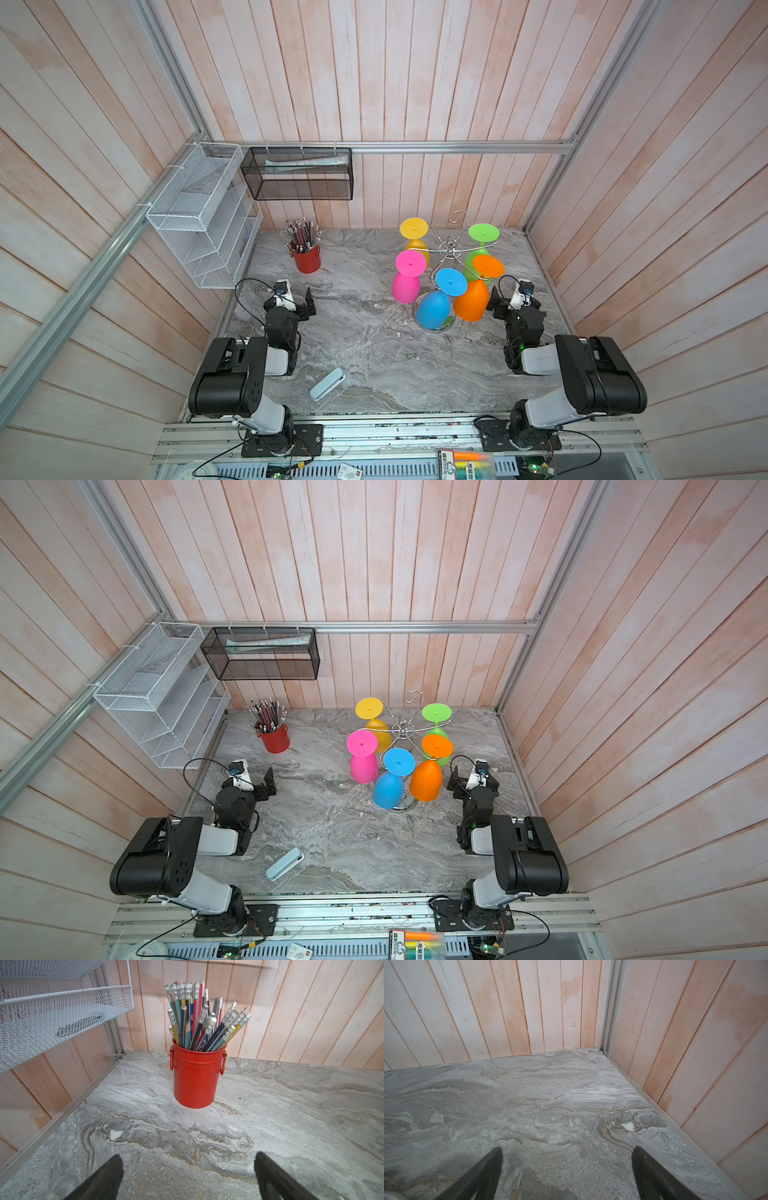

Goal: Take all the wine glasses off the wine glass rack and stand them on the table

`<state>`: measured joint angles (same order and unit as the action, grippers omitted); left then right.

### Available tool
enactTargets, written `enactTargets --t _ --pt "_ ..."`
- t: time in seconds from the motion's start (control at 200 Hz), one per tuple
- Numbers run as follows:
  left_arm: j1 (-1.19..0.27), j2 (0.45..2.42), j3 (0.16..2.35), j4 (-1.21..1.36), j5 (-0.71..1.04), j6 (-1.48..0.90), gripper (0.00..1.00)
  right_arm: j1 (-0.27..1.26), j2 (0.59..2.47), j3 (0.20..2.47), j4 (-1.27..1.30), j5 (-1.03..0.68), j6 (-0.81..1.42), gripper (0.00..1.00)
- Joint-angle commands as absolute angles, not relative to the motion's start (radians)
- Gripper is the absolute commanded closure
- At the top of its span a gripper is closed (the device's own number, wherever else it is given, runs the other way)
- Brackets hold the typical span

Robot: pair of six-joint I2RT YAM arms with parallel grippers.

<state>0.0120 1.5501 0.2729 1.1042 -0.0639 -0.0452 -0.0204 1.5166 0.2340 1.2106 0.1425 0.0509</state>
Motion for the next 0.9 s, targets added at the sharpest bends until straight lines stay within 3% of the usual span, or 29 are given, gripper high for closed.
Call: enactTargets --t 0.0,0.715,0.895 --pt "0.012 1.541 0.286 1.111 -0.07 -0.038 0.0 -0.017 1.52 0.242 1.206 0.133 0.043 0.02" --pt "0.016 1.542 0.284 1.112 -0.061 -0.041 0.0 -0.017 1.517 0.239 1.207 0.131 0.04 0.02" --pt "0.0 1.54 0.276 1.129 -0.137 -0.049 0.0 -0.012 1.516 0.233 1.218 0.151 0.04 0.02"
